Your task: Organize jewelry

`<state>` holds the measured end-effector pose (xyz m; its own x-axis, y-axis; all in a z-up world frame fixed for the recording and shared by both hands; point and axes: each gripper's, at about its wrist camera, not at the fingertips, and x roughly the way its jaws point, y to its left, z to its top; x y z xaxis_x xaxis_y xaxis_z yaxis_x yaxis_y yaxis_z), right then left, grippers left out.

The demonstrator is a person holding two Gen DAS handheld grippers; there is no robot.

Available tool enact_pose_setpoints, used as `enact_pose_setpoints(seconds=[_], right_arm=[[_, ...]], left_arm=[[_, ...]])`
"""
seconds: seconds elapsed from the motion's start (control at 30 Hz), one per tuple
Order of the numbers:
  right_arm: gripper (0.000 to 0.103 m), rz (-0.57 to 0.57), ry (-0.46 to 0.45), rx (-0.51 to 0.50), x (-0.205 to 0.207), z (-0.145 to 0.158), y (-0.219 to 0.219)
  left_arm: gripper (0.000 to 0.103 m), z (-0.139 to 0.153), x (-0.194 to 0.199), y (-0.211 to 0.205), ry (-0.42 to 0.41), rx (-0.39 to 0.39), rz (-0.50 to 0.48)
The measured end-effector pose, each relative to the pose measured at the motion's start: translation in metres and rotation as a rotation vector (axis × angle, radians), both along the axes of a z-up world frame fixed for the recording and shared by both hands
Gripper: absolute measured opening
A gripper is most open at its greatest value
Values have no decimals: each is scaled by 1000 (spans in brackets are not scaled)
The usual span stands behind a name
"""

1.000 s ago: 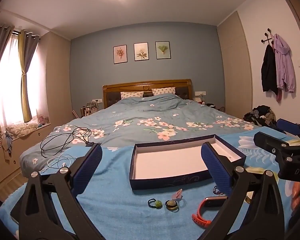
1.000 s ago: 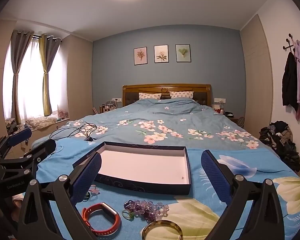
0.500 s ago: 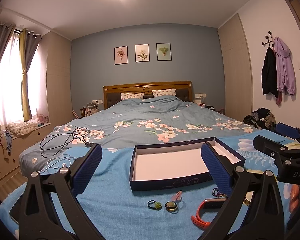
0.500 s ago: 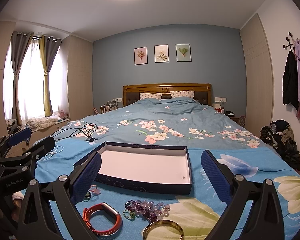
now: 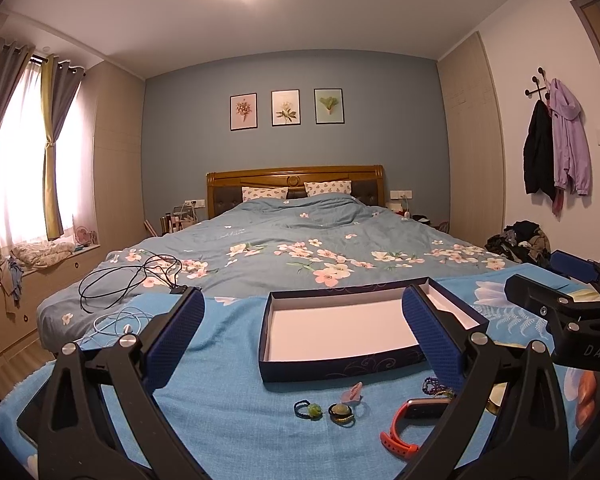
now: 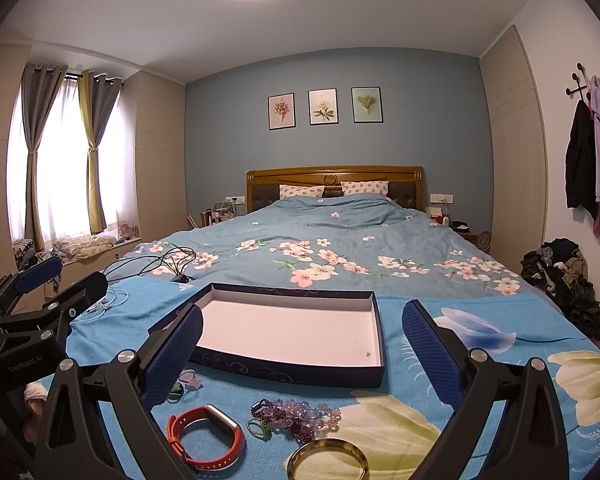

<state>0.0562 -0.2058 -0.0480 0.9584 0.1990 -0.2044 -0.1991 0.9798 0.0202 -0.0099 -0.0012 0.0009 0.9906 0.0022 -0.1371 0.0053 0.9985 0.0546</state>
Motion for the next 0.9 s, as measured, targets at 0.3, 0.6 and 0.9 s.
enact_pose_setpoints(seconds=[0.3,0.6,0.9], right_arm=[[96,-5,0,1,-2,1,0],[96,-5,0,1,-2,1,-1],[96,-4,4,2,-1,1,-1]], left_arm=[[97,0,0,2,-2,-8,2],[97,-1,-2,1,-4,-13,4],[97,-1,-3,2,-4,-15,4]])
